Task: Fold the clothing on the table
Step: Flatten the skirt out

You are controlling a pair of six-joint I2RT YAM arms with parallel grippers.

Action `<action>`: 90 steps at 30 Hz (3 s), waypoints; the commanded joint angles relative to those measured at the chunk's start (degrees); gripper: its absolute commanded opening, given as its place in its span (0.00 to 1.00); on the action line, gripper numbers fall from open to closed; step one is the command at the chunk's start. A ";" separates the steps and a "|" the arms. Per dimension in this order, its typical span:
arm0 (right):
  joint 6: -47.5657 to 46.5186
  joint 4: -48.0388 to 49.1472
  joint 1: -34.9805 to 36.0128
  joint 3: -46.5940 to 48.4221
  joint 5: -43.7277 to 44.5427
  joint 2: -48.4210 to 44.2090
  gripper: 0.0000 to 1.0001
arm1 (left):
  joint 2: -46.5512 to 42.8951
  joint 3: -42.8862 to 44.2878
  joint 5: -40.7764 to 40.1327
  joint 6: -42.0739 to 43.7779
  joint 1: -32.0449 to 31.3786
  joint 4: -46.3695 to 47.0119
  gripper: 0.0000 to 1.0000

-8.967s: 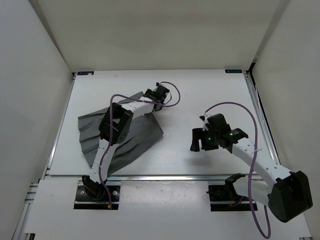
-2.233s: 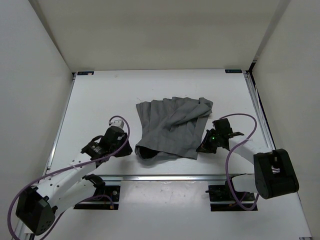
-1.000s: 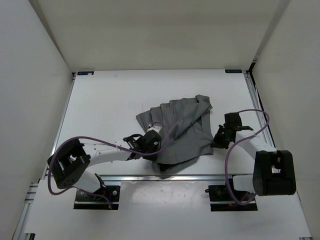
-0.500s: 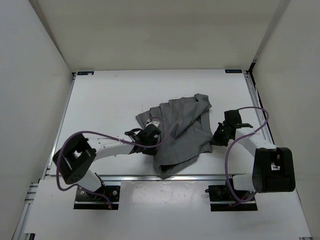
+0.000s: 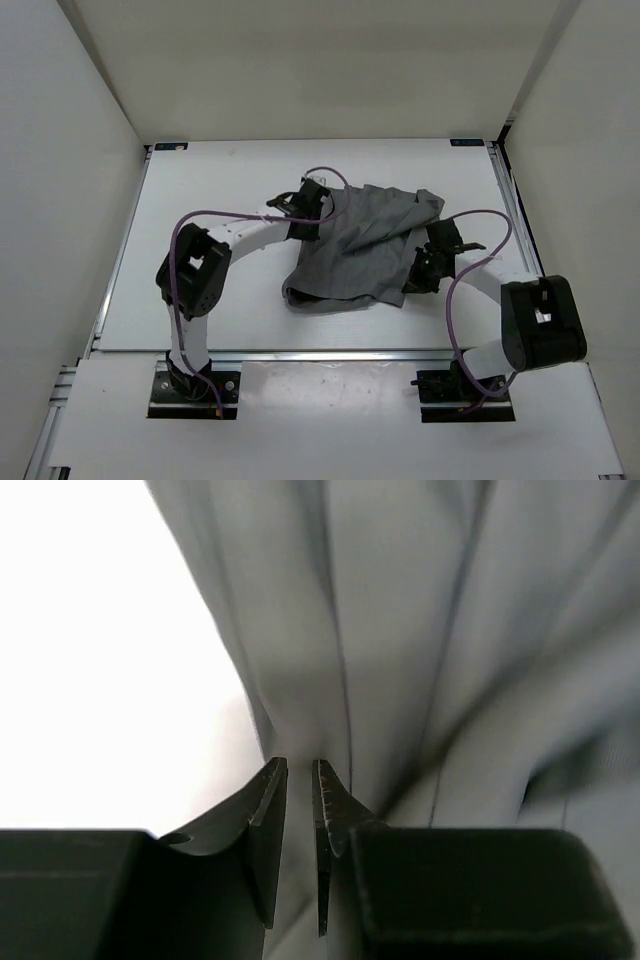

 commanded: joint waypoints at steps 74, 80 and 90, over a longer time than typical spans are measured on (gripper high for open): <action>-0.91 -3.73 -3.08 -7.02 1.36 -8.78 0.00 | -38.83 -41.87 3.60 -12.36 -6.02 0.71 0.24; -0.48 -6.65 -3.10 -6.67 6.38 -9.24 0.00 | -38.49 -40.20 2.11 -9.80 -3.21 -1.31 0.22; -0.92 -4.81 -3.88 -7.01 3.14 -9.66 0.00 | -49.98 -43.00 9.48 -12.70 1.26 5.97 0.70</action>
